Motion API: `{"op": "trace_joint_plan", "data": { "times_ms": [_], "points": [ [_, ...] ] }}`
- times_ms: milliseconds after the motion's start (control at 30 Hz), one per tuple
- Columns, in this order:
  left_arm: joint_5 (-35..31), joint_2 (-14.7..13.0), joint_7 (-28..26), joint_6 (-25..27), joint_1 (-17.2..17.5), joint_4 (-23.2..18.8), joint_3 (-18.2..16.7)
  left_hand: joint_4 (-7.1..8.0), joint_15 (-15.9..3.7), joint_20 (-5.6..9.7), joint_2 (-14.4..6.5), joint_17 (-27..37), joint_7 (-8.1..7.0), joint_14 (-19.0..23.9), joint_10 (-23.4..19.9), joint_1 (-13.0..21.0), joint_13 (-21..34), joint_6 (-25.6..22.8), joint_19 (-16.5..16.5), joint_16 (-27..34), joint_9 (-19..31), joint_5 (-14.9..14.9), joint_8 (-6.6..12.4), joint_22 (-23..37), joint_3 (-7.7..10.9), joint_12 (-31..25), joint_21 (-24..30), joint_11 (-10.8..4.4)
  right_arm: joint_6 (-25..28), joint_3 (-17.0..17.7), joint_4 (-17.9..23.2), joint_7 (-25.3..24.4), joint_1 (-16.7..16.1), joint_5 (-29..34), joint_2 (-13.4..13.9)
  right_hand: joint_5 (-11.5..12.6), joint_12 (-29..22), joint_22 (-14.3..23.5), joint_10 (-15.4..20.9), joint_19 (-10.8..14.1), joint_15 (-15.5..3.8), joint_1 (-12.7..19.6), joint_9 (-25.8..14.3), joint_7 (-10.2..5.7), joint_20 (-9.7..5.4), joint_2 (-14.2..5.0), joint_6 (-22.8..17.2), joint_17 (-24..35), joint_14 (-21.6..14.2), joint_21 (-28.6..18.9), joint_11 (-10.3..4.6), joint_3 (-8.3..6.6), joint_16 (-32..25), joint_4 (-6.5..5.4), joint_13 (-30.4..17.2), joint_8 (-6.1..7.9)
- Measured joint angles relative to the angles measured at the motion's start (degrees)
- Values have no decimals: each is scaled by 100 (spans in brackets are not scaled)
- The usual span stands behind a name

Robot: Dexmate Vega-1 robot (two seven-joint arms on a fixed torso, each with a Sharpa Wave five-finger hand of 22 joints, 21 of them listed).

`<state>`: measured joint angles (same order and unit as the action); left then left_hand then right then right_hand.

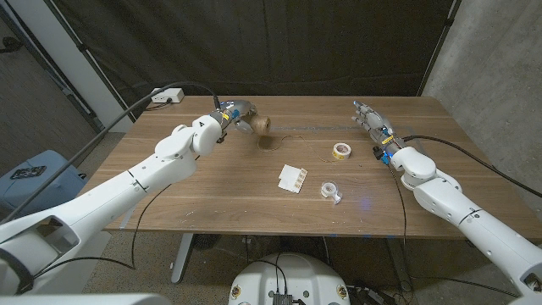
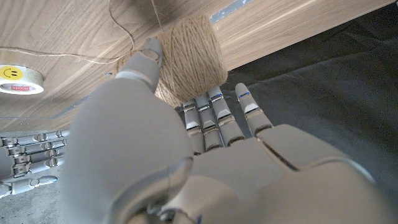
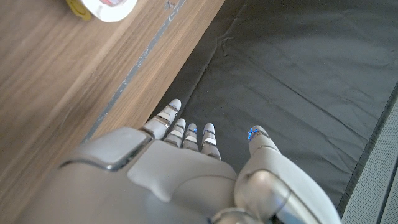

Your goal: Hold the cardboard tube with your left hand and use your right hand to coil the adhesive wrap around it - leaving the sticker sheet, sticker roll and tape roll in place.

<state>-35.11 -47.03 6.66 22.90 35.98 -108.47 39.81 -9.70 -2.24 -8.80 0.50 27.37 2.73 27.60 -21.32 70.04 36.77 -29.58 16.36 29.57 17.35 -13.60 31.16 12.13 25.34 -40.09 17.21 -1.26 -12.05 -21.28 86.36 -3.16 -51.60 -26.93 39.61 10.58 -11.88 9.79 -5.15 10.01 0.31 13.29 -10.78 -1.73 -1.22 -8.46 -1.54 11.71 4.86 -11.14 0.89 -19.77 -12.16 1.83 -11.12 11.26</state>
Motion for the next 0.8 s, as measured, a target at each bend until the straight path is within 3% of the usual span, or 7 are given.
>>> {"op": "trace_joint_plan", "data": {
  "times_ms": [800],
  "points": [
    [10,90,253,-24,-259,-77,66,0,22,0,0,43,3,22,-22,0,28,-43,1,-8,0,-35,0,0,0,-28,0,21,-173,-214,-356,325,422,157,-154,0,-22,0,173,26,-81,84,0,10,20,21,-133,1,-123,-29,-108,-23,-39,103,0,0]
  ]
}}
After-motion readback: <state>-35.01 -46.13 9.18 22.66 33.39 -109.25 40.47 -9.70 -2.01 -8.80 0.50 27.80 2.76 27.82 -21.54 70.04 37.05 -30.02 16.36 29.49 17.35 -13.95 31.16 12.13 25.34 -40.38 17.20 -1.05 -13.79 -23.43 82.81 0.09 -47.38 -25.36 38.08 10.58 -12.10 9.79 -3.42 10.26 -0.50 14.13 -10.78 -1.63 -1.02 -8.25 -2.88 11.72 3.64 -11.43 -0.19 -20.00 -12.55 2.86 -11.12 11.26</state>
